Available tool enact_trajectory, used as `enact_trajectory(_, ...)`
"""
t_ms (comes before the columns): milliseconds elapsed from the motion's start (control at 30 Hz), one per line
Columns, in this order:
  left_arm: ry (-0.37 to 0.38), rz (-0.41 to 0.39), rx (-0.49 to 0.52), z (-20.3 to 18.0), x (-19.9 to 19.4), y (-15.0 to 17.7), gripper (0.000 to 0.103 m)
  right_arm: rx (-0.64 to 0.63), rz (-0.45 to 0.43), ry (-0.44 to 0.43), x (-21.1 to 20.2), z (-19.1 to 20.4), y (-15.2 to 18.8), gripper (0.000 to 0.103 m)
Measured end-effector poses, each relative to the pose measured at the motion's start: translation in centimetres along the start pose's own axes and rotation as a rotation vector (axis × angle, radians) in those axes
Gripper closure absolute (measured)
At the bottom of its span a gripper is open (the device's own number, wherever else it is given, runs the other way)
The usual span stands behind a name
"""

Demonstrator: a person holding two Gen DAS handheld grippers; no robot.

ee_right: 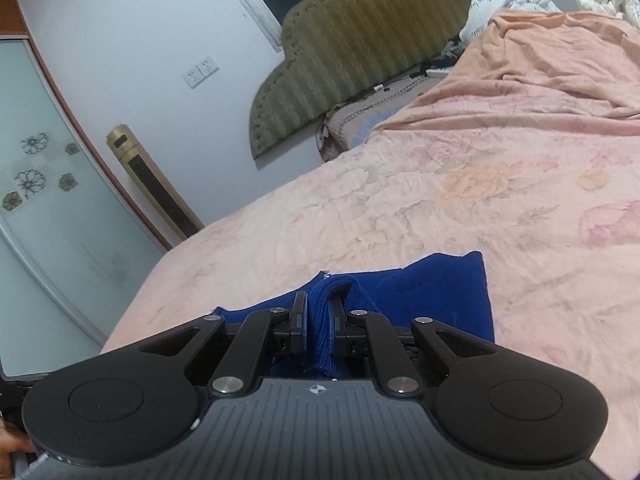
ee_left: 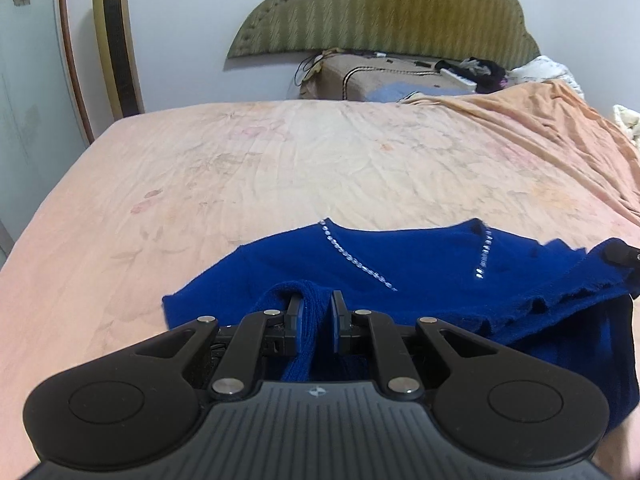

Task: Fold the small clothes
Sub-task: 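Lift the held hem with both grippers and fold it toward the collar, then open both grippers to release the hem onto the collar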

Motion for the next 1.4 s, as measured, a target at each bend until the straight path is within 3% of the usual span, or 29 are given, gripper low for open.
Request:
enact_trajectory(167, 0.014, 0.074, -0.041, 0.4, 4.2, -0.3, 0.089, 0.048, 0.028, 0.032, 3.8, -1.4, -0.3, 0.091)
enact_trajectory(267, 0.026, 0.118, -0.113, 1.2, 5.9, -0.1, 0.085, 0.110, 0.060, 0.064, 6.2, -3.0, -0.1, 0.082)
enact_trajectory(333, 0.047, 0.117, -0.184, 2.1, 6.0, -0.3, 0.078, 0.168, 0.063, 0.069, 7.0, -4.3, -0.1, 0.069)
enact_trajectory(367, 0.058, 0.105, -0.210, 2.6, 5.8, -0.6, 0.068, 0.182, 0.054, 0.062, 7.0, -4.6, -0.3, 0.067)
enact_trajectory(400, 0.058, 0.091, -0.232, 3.3, 5.6, -0.9, 0.052, 0.187, 0.034, 0.053, 6.7, -4.9, -0.7, 0.063)
enact_trajectory(467, 0.029, 0.056, -0.277, 5.1, 5.3, -1.5, 0.033, 0.189, -0.012, 0.051, 6.1, -5.3, -1.8, 0.052)
enact_trajectory(500, 0.013, 0.039, -0.300, 6.0, 5.1, -1.9, 0.033, 0.196, -0.034, 0.055, 5.7, -5.6, -2.3, 0.046)
enact_trajectory(633, 0.010, 0.021, -0.395, 8.8, 4.4, -2.6, 0.033, 0.172, -0.129, 0.116, 3.5, -6.5, -4.4, 0.047)
enact_trajectory(733, 0.004, 0.008, -0.323, 9.1, 3.2, -2.6, 0.033, 0.020, -0.073, -0.011, 2.8, -3.3, -4.0, 0.045)
enact_trajectory(767, -0.007, 0.008, -0.262, 8.7, 2.8, -2.4, 0.033, -0.026, -0.017, -0.058, 3.1, -2.1, -3.2, 0.043)
enact_trajectory(800, -0.013, 0.006, -0.188, 8.0, 2.5, -2.3, 0.033, -0.060, 0.067, -0.110, 4.0, -1.0, -2.1, 0.034)
enact_trajectory(900, -0.044, -0.003, -0.003, 5.7, 2.0, -1.2, 0.028, -0.067, 0.239, -0.187, 6.7, 0.4, 0.8, 0.031)
enact_trajectory(967, -0.044, 0.002, 0.083, 4.4, 2.2, -0.2, 0.028, -0.081, 0.233, -0.101, 8.4, -0.4, 1.0, 0.032)
enact_trajectory(1067, -0.044, 0.016, 0.172, 2.9, 2.7, 0.8, 0.028, -0.117, 0.110, 0.261, 8.8, -4.2, -0.7, 0.031)
enact_trajectory(1100, -0.053, 0.020, 0.187, 2.9, 3.0, 1.0, 0.026, -0.131, 0.061, 0.333, 8.2, -4.6, -1.2, 0.030)
enact_trajectory(1167, -0.098, 0.043, 0.207, 3.2, 4.2, 1.4, 0.024, -0.165, 0.003, 0.307, 7.4, -3.6, -1.6, 0.028)
enact_trajectory(1233, -0.191, 0.055, 0.204, 4.7, 4.9, 1.8, 0.024, -0.223, -0.003, 0.242, 7.3, -2.1, -1.4, 0.020)
enact_trajectory(1267, -0.212, 0.048, 0.192, 5.4, 4.8, 1.9, 0.024, -0.252, -0.008, 0.256, 7.1, -1.7, -1.2, 0.020)
enact_trajectory(1333, -0.154, 0.030, 0.134, 6.2, 3.7, 2.4, 0.024, -0.316, -0.001, 0.288, 6.2, -0.9, -0.9, 0.019)
enact_trajectory(1400, -0.086, 0.043, 0.064, 7.0, 2.8, 3.5, 0.024, -0.321, 0.025, 0.191, 5.2, 0.6, 0.1, 0.019)
Point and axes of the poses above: each gripper's, at about its wrist camera, not at the fingertips, and x roughly the way its jaws point, z to its left, y to its underside, the point moved 10 cm from there along x, roughly the way its jaws point, and after that the axes turned 3 degrees about -y, right-handed, at the moved point
